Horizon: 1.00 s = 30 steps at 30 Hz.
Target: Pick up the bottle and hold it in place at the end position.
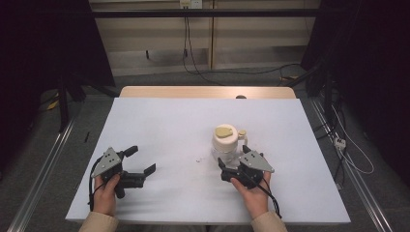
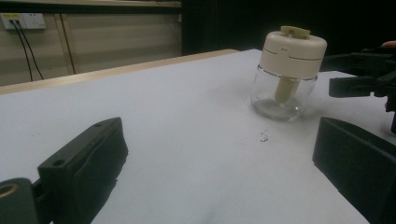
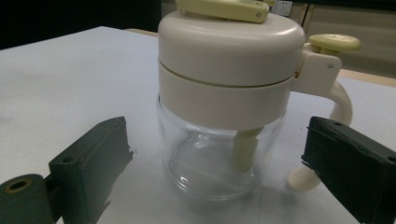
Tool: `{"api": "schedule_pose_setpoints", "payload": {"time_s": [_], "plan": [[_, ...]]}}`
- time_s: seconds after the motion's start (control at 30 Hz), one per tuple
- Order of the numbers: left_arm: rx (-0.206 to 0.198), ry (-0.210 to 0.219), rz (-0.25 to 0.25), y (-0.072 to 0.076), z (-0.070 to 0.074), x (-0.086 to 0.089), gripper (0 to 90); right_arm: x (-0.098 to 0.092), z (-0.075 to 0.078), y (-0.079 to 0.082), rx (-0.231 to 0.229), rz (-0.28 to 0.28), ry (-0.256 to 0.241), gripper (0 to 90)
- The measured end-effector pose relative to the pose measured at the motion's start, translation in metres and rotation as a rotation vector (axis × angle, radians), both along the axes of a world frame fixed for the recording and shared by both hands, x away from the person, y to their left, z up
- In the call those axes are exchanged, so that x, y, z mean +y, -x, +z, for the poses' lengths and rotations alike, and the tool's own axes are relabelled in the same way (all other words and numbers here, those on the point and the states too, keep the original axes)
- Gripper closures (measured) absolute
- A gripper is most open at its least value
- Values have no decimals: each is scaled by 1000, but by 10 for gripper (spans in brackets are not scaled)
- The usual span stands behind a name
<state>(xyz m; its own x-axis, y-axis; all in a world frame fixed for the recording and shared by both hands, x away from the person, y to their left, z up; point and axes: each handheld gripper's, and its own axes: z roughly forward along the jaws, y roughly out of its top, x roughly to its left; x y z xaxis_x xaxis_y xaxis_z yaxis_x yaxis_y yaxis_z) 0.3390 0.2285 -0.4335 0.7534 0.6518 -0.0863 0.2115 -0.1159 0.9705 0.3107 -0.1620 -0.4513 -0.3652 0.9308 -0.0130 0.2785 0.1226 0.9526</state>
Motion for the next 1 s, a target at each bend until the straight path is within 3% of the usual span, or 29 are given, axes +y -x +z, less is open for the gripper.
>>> {"api": "schedule_pose_setpoints", "payload": {"time_s": [0.2,0.3,0.6,0.9,1.0], "plan": [[2,5,2,0,0,1,23,2,-3,-9,29,-38,-29,61],[4,2,2,0,0,1,23,3,-4,-12,26,-44,-16,61],[10,-4,-4,-1,-1,-1,23,6,-4,-21,32,-56,-71,57],[12,1,-5,-1,-1,-1,23,17,-2,-36,41,-72,-45,42],[12,1,-6,-1,-1,0,23,19,-4,-41,47,-90,-59,39]]}}
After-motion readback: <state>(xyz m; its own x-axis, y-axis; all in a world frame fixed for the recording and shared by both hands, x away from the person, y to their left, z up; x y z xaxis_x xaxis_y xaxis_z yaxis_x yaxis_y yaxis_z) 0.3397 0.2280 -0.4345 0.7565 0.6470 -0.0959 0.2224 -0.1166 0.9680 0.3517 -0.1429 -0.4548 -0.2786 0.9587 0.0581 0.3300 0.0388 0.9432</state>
